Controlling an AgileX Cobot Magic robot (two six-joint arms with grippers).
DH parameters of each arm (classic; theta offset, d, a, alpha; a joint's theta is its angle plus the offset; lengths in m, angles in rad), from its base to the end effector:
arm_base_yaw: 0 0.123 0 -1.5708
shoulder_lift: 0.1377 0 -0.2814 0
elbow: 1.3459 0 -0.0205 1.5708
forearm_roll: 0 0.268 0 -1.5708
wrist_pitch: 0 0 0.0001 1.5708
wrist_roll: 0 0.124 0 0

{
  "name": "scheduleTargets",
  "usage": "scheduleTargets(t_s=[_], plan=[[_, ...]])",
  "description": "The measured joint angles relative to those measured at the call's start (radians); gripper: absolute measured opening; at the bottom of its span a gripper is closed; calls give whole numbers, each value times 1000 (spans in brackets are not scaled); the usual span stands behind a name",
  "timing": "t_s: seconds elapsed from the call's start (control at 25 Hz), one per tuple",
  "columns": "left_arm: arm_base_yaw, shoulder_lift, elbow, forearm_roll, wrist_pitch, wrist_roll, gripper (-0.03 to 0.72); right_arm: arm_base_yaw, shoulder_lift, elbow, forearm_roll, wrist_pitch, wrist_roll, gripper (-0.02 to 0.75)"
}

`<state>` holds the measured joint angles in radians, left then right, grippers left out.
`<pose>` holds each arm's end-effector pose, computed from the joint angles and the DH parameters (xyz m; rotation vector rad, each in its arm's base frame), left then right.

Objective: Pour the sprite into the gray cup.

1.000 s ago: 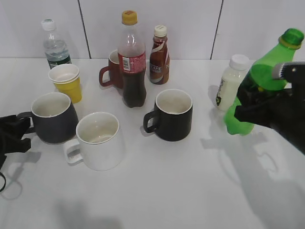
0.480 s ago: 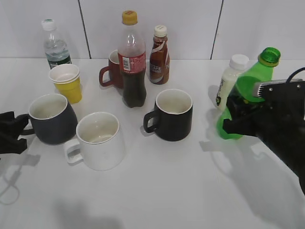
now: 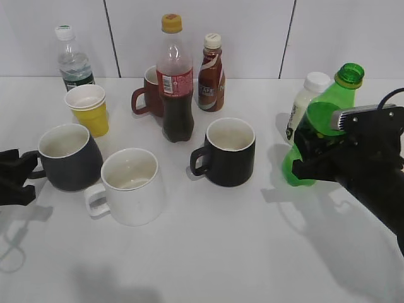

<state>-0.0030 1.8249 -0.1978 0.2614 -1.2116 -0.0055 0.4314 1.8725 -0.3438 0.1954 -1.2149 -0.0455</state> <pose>0.2495 -0.0307 0.0756 0.2511 1.8873 -0.1756 0.2758 0.1021 0.0863 -0.2366 1.7870 0.1596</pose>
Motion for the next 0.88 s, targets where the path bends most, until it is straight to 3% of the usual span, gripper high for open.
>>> scheduleTargets(t_s=[0.44, 0.88], plan=[[0, 0, 0, 0, 0, 0, 277, 0, -25, 1, -10, 36, 0, 590], [0, -64, 0, 1, 1, 0, 277, 0, -60, -1, -14, 11, 0, 599]])
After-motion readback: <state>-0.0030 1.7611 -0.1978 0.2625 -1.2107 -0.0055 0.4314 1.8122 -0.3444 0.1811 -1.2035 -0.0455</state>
